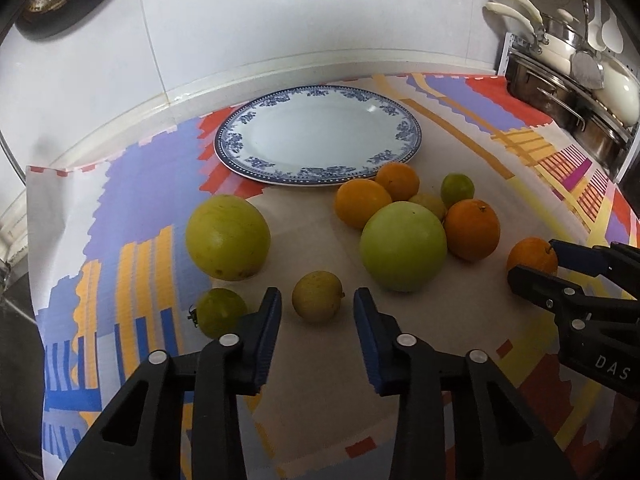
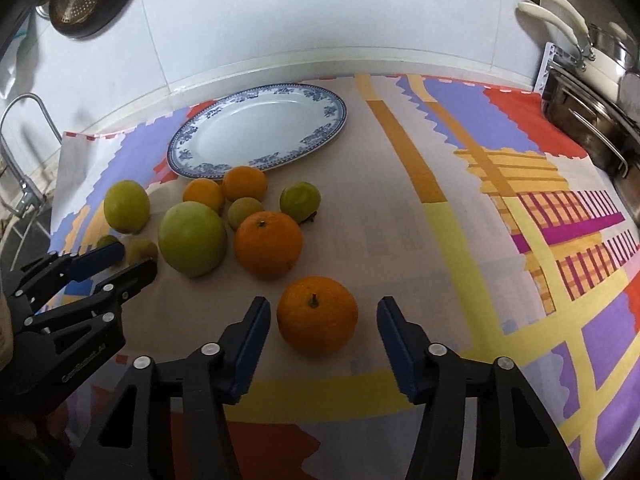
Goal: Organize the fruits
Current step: 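Reach the left tool to the small brown fruit while the right tool reaches the orange, then close the left tool on the brown fruit while the right tool grips the orange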
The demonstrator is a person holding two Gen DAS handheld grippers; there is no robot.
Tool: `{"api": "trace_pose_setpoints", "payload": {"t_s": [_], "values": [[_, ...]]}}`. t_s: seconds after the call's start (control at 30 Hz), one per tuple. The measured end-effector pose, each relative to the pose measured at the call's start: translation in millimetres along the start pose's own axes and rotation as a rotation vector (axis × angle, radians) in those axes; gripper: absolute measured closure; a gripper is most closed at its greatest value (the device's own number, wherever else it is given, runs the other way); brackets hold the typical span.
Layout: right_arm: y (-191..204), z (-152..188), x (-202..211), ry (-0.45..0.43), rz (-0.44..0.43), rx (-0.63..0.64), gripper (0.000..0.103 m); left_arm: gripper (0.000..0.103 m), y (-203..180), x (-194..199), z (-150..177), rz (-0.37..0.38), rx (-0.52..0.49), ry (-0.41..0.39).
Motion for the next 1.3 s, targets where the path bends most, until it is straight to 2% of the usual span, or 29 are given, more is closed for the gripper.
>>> {"api": "trace_pose_setpoints", "payload": {"t_s": [0.1, 0.27, 0.67, 1.3], "values": [[0.2, 1.2, -1.9, 0.006, -0.002, 0.0, 0.054, 0.075, -0.2, -2.9, 1.0, 0.003, 0.002, 0.007], [3.1, 1.4, -2.2, 0.003, -0.014, 0.008, 0.06, 0.075, 0.1, -2.7, 1.4, 0.005, 0.011, 0.006], [8.0, -11.2, 7.5, -0.032, -0.028, 0.038, 0.06, 0.075, -1.1, 13.3, -8.0, 0.009, 0.016, -0.031], [37.3, -54.9, 37.7, -0.133, -0.199, 0.113, 0.06, 0.075, 1.5, 54.5, -51.3, -0.04, 0.062, -0.16]]}}
Point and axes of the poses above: each gripper's, at about its wrist camera, not at the fingertips, and x roughly against the way its jaws point, y to its left, z to its underside, the point moved 10 cm from there along -x, roughly the way its jaws point, and after that the axes turned 14 degrees about -y, right-handed, at the moved point
